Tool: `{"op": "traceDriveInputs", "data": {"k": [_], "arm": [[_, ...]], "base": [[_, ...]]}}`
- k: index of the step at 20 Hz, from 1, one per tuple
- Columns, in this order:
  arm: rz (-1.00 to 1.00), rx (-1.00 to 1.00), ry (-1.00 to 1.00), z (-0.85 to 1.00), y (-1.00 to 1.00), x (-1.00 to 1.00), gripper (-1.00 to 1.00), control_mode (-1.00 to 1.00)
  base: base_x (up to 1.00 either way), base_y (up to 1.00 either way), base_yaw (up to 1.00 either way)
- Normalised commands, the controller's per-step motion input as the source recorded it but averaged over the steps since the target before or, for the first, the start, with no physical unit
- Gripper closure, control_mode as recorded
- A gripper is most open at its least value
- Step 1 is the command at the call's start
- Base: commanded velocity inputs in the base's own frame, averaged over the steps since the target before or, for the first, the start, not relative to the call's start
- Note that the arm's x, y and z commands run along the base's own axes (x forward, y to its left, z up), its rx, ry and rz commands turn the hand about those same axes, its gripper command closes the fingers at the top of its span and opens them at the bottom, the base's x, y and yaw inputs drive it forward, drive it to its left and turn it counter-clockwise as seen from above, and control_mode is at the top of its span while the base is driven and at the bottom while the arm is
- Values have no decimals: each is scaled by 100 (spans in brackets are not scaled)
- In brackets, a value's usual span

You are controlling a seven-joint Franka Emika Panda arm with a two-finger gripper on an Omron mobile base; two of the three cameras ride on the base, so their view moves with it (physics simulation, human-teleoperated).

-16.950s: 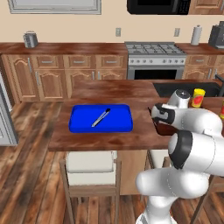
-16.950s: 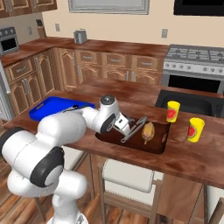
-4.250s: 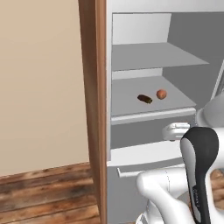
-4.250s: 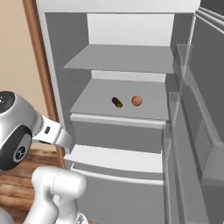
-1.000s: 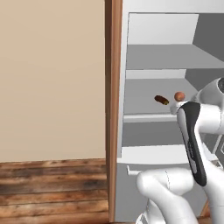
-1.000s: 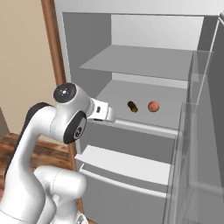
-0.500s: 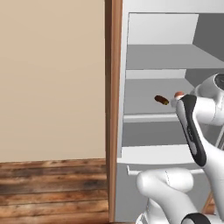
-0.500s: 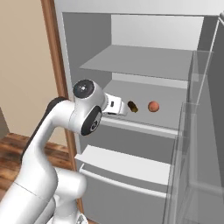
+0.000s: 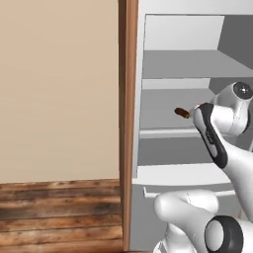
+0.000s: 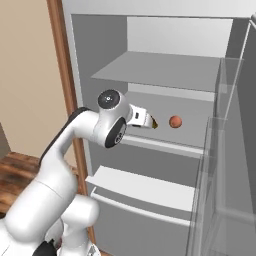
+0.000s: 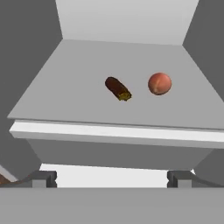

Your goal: Gather the onion and sweet potato from the fridge and place them on a tray on the dining counter. Then gather the chicken drumstick and fish from the fridge and place them on the other tray.

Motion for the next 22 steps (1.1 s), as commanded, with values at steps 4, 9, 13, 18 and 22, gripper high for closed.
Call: {"op": "traceDriveInputs", "data": {"k": [4,9,13,18,22], "arm": [[0,0,0,-28,-1,44,-100,-100],[1,0,-3,-27,-1,42,-100,-100],[4,0,0,-11,-8,42,-100,-100],[4,0,0,-5,-10,44,-100,-100],[2,0,1,0,-2,38,-100,-100]], "base": [[0,0,0],[0,0,0],[0,0,0],[0,0,0],[0,0,0]]}}
